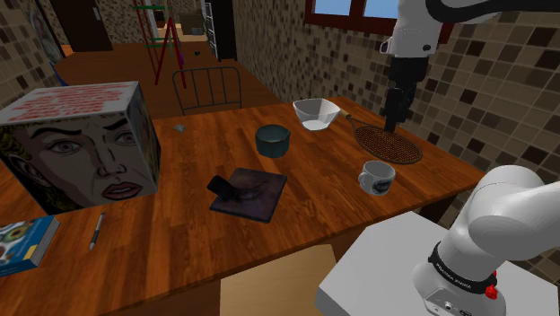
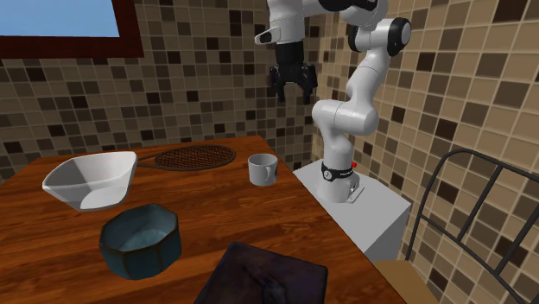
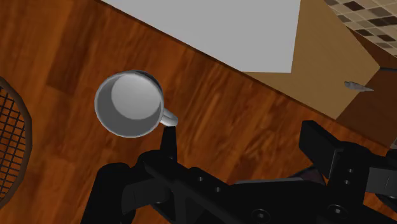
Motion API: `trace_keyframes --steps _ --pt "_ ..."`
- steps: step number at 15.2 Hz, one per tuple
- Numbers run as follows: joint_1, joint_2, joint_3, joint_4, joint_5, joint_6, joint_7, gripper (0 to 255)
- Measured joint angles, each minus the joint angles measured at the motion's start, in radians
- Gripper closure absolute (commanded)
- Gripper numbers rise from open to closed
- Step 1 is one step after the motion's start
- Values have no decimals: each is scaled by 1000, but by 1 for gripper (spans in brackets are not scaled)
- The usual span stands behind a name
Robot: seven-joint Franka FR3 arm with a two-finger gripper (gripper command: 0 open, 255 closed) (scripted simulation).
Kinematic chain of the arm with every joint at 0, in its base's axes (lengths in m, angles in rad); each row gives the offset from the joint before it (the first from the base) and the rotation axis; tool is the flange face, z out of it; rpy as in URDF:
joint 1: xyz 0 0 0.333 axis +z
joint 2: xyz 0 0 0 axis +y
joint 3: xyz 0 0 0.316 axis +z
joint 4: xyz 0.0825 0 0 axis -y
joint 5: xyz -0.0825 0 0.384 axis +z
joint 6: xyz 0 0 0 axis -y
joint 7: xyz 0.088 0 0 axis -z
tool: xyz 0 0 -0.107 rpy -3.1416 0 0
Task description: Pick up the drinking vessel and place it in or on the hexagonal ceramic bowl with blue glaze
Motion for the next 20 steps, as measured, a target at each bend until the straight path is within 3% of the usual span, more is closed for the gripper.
trace_keyframes --steps 2,8,13,20 --pt "-4 -5 -7 -15 -6 13 -6 0" --pt "-49 -27 -86 -167 -74 182 -68 0" --pt "-102 -8 -177 -293 -146 367 -132 0" --pt "-161 128 -316 -381 -226 646 -220 0"
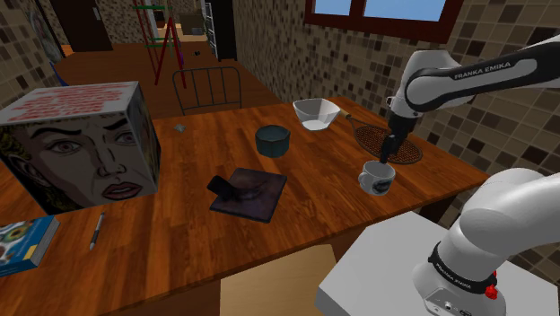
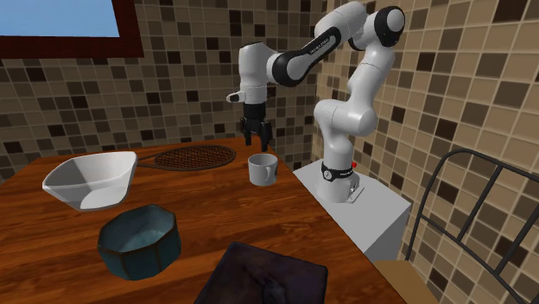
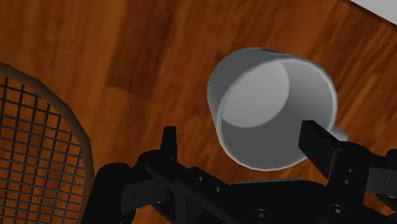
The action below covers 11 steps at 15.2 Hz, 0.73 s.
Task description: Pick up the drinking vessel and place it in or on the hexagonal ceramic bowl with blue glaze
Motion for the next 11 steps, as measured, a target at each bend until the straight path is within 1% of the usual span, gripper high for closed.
trace_keyframes --steps 2,7,11 --pt "-5 32 -22 -12 -10 51 -14 0" --pt "-3 82 -41 -59 -19 150 -14 0" --pt "-1 99 -46 -71 -20 179 -15 0"
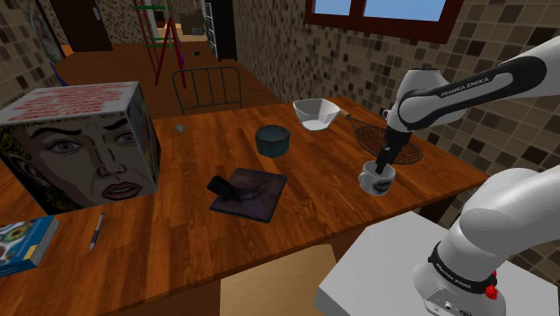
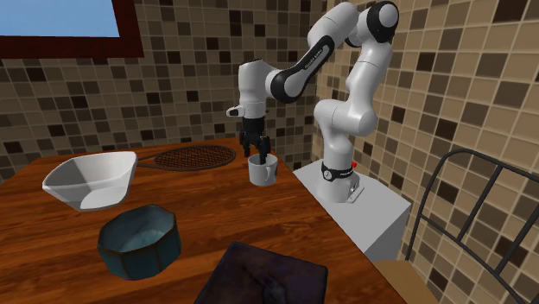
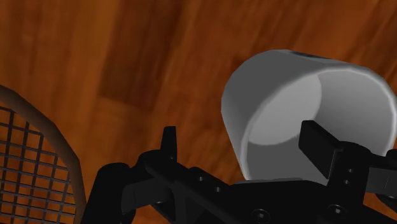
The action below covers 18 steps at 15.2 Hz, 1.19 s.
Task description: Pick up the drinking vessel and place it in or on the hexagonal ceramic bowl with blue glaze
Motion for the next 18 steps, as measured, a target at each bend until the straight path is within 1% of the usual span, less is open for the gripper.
trace_keyframes --steps 4,5,15,18 --pt "0 1 -1 -1 0 2 0 0" --pt "0 1 -1 -1 0 2 0 255" --pt "0 1 -1 0 0 2 0 255" --pt "-2 -21 7 14 2 -34 1 255"
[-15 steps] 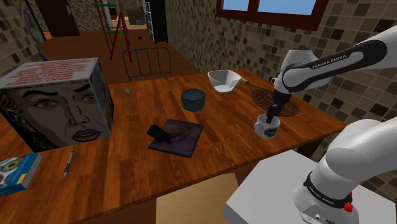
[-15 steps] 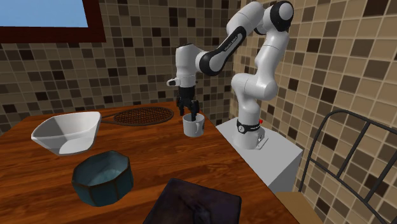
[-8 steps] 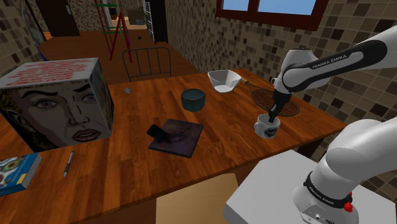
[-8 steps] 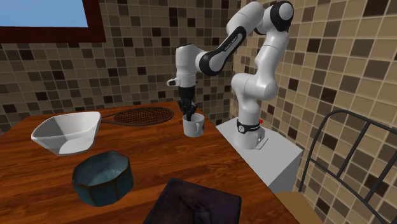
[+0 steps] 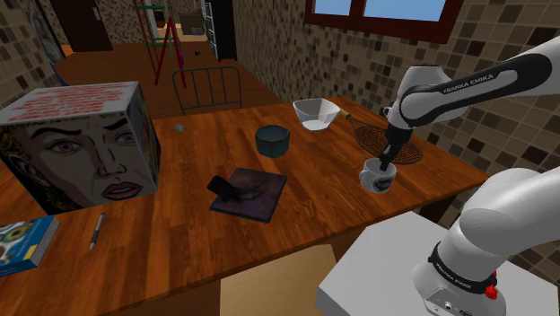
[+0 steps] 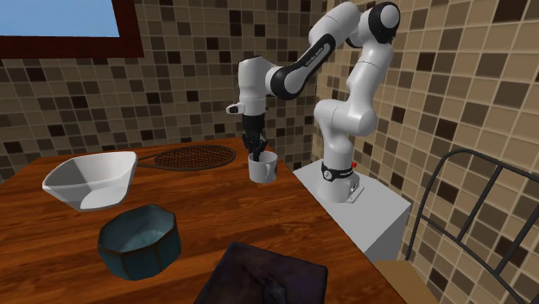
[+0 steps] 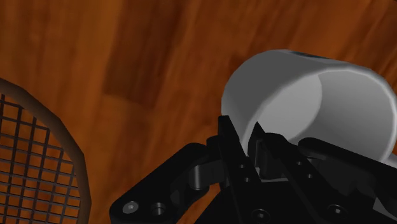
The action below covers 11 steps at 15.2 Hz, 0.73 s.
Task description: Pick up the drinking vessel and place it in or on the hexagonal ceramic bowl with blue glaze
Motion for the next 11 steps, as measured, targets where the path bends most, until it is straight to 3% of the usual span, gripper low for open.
trace_keyframes --steps 11 --pt "2 -87 41 103 23 -189 8 255"
